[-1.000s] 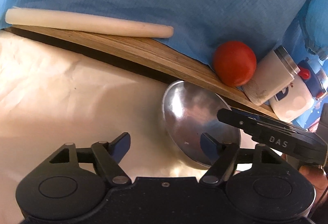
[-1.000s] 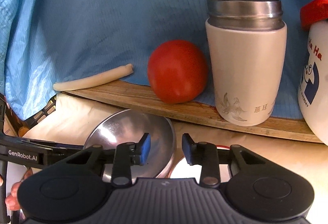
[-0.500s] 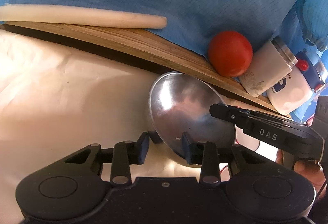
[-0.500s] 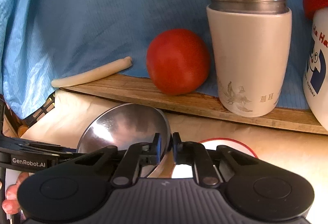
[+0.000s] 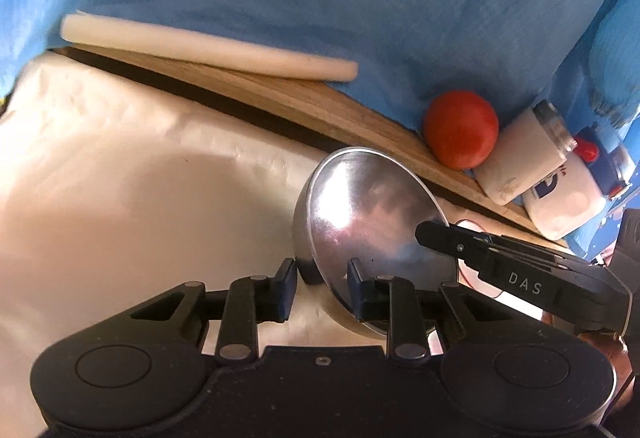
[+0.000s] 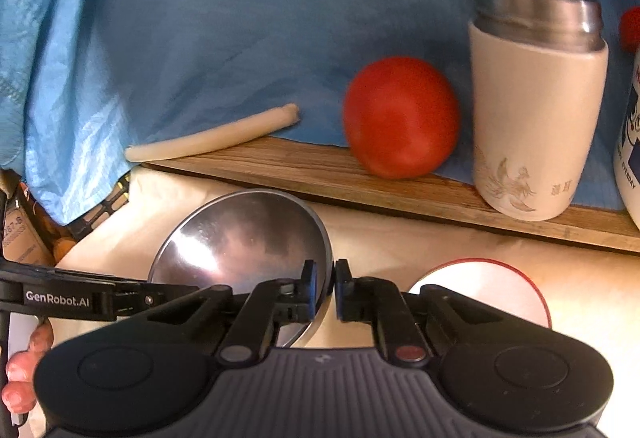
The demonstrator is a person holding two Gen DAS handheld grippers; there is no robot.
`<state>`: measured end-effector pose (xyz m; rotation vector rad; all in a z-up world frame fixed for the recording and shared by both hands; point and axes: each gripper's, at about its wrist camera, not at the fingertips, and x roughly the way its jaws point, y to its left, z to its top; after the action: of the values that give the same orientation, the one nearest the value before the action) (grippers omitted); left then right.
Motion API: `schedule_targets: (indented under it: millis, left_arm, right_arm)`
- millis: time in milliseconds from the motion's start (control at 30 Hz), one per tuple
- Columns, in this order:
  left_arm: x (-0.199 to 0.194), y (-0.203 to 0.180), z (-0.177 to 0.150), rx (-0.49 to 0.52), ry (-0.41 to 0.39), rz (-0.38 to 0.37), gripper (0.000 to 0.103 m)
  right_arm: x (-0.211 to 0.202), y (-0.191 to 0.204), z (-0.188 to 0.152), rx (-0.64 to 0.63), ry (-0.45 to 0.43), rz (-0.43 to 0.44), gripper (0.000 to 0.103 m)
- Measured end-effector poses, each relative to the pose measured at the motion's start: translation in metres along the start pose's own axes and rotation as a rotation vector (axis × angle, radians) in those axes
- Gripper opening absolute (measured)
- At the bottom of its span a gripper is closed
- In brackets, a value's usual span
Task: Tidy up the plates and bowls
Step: 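Close the right gripper on the steel bowl rim while the left gripper grips it too, then lift the steel bowl with both grippers and carry it beside the plate stack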
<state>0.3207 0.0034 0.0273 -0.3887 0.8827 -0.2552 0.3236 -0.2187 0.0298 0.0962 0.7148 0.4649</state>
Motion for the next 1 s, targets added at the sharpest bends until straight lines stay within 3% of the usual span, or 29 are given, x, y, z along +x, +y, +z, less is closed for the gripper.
schedule_targets:
  millis: [300, 600, 800, 1000]
  left_arm:
    - [-0.03, -0.023, -0.012, 0.02, -0.049, -0.042, 0.024]
    - [-0.04, -0.071, -0.047, 0.087, -0.016, -0.156, 0.024]
    - [-0.033, -0.101, -0.084, 0.11, 0.055, -0.215, 0.024]
    - [-0.023, -0.119, -0.116, 0.152, 0.137, -0.235, 0.024]
  right_arm:
    - [-0.049, 0.009, -0.008, -0.011, -0.048, -0.035, 0.009]
    - [-0.125, -0.001, -0.039, 0.009, -0.072, -0.154, 0.008]
    - [-0.161, -0.012, -0.079, 0.045, -0.039, -0.243, 0.008]
    - [-0.182, -0.023, -0.11, 0.09, -0.007, -0.269, 0.008]
